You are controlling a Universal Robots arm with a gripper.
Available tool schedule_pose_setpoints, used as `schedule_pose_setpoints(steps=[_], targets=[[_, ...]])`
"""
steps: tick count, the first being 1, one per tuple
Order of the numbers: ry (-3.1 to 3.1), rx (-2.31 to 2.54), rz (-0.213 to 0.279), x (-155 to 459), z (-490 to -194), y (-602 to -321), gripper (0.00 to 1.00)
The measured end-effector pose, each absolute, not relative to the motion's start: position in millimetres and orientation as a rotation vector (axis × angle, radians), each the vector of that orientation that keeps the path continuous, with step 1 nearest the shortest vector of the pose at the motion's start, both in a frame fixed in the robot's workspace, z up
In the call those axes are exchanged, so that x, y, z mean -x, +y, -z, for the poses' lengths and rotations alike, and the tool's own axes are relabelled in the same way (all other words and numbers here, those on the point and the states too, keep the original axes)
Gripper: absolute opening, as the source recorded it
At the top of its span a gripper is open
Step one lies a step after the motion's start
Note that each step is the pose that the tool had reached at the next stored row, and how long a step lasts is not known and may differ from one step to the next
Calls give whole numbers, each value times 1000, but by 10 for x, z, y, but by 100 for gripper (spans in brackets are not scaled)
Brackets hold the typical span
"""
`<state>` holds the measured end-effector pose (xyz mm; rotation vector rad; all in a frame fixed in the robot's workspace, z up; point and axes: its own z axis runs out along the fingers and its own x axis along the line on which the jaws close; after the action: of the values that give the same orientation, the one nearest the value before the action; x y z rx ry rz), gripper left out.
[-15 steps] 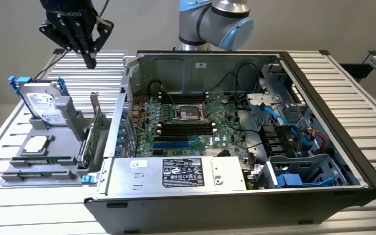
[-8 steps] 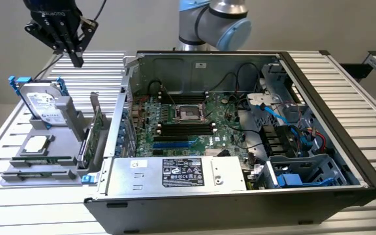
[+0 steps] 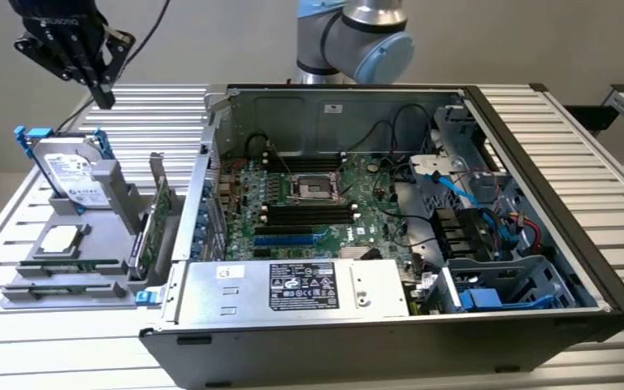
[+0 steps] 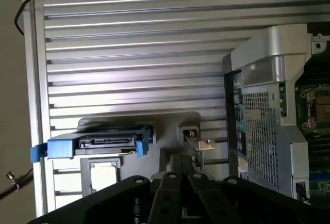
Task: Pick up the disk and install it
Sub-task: 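Reach for the disk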
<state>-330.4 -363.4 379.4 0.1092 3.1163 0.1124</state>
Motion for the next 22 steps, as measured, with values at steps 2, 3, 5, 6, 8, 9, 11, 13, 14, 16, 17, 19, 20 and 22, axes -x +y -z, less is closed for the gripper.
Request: schedule_pose_setpoints(steps=[2,3,5,6,8,9,11,13,14,16,17,19,20,22], targets=[[3116,-109,-110,3397,-3789,-3592,11],[3116,-109,-110,3442,-3786,-3579,11],[3116,-109,-110,3529,-3783,-3562,11],[3116,-109,-110,3569,-3781,-3556,11],[3116,-108,-110,3641,-3780,-3549,11],[3117,-108,-110,3676,-3780,-3546,11],[3118,-107,-110,3745,-3781,-3541,11],[3118,-106,-110,3816,-3780,-3535,11],[3119,-106,-110,3852,-3780,-3532,11],[3119,-106,-110,3923,-3781,-3525,11],[3120,-105,-110,3958,-3781,-3522,11],[3121,-105,-110,4026,-3781,-3517,11],[3121,-104,-110,4063,-3781,-3514,11],[3122,-103,-110,4129,-3780,-3508,11]])
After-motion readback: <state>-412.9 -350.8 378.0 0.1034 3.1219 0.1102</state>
